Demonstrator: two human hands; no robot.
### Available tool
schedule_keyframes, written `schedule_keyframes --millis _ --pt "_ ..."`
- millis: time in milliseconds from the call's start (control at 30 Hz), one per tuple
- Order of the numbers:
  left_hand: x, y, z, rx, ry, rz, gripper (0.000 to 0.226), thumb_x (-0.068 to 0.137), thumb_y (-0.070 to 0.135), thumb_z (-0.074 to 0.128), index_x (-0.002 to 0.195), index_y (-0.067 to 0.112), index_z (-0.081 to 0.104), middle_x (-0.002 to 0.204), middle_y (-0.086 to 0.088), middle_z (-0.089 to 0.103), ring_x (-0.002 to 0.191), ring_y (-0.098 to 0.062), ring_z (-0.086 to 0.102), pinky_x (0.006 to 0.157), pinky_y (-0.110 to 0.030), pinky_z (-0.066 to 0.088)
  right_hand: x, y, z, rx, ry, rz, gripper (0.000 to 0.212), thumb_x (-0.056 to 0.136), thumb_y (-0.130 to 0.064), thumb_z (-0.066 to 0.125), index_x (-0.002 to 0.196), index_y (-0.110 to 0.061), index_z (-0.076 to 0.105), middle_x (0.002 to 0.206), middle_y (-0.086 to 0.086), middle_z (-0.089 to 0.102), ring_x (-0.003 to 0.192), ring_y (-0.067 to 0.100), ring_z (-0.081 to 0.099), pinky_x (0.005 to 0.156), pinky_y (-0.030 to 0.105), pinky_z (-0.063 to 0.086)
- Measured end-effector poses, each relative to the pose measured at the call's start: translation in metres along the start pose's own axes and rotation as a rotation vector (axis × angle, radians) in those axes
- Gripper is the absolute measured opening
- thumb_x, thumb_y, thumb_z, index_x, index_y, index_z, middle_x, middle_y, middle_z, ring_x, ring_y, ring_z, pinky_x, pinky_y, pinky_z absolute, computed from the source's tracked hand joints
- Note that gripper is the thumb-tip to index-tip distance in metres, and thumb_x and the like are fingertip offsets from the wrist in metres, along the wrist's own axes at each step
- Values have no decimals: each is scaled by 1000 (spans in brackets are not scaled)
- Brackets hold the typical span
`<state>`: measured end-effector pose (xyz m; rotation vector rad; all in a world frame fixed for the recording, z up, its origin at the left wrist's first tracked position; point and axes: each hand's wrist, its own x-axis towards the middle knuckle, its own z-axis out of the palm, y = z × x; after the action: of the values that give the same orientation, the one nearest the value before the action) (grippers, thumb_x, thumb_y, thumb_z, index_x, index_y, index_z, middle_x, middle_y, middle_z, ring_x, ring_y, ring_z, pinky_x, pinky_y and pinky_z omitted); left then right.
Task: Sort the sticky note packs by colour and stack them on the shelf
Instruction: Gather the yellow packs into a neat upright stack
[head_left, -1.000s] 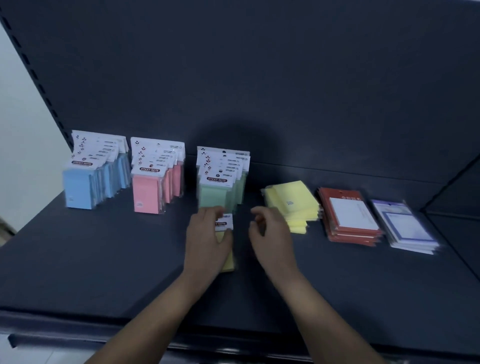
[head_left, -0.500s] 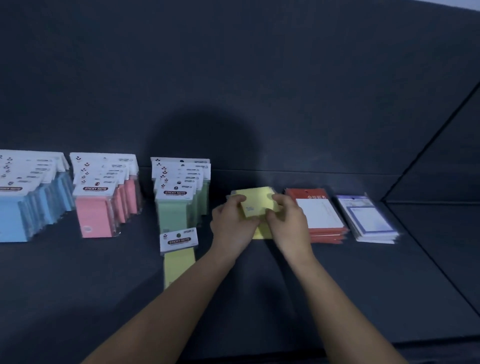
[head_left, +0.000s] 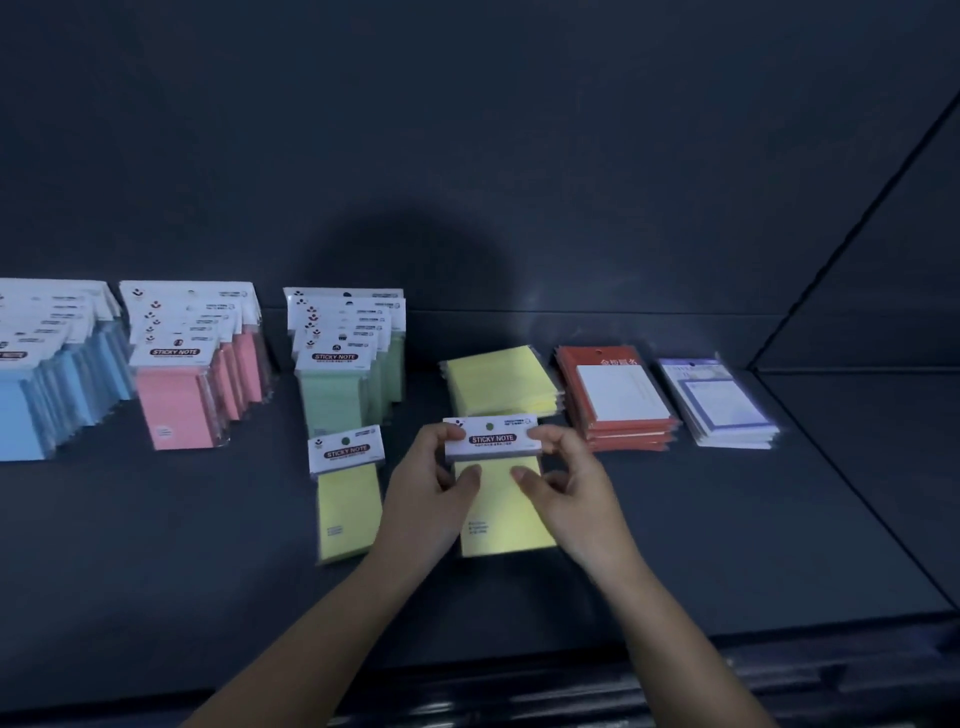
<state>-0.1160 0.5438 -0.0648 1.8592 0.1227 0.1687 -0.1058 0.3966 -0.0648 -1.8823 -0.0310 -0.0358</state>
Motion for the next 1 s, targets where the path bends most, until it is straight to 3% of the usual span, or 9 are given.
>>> schedule_keyframes --millis 100,200,300,400,567,667,800,900,1000 --pt "-9 -6 -4 249 0 107 36 87 14 60 120 17 47 85 5 52 65 -3 47 58 -16 35 -7 3 8 -220 -39 -76 35 85 -15 66 116 -22 54 76 -7 51 54 2 43 55 11 36" --pt "-16 -7 -5 502 -32 207 53 90 22 57 135 14 31 135 -2 40 114 -18 47 85 -21 36 -12 1 15 -351 -13 -143 41 87 -17 64 125 -16 50 106 -4 55 81 5 48 75 15 39" --pt "-20 -8 -6 795 -79 232 62 90 32 54 140 15 21 154 -6 14 133 -23 29 104 -29 29 -16 1 16 -532 -14 -150 46 87 -19 63 130 -16 45 130 0 43 113 15 48 93 22 39" --pt "-16 -8 -10 875 -63 243 64 88 37 55 140 17 25 155 -4 12 133 -23 25 105 -31 24 -16 -1 17 -579 24 -208 44 85 -14 63 126 -13 49 135 2 34 127 17 37 103 25 35" --pt "6 12 -3 454 -56 181 49 84 26 62 129 16 43 130 0 49 123 -22 37 93 -29 31 6 -20 8 -485 165 -274 42 86 -6 59 126 -7 48 132 7 45 128 22 36 108 26 29" --pt "21 16 -1 501 -114 146 45 87 25 58 127 14 43 125 -3 52 123 -23 37 97 -34 34 32 -28 3 -577 82 -187 51 88 -13 56 135 -6 38 139 9 41 137 25 26 113 36 23" --pt "29 15 5 560 -147 145 38 89 23 54 123 9 44 123 -9 52 124 -28 38 101 -41 34 55 -27 1 -822 -24 -50 59 89 -24 52 141 -9 29 147 9 35 144 26 5 113 38 11" --pt "29 11 7 372 -177 111 38 88 19 55 124 11 47 121 -9 55 121 -26 44 102 -42 37 58 -26 2 -756 1 -34 54 88 -20 53 138 -11 35 142 10 43 143 26 12 113 37 14" --pt "26 13 5 190 -26 106 38 87 16 58 124 15 53 133 -9 51 135 -26 32 111 -31 25 56 -27 2 -526 128 -73 44 87 -12 55 130 -8 48 132 13 50 130 27 36 109 35 29"
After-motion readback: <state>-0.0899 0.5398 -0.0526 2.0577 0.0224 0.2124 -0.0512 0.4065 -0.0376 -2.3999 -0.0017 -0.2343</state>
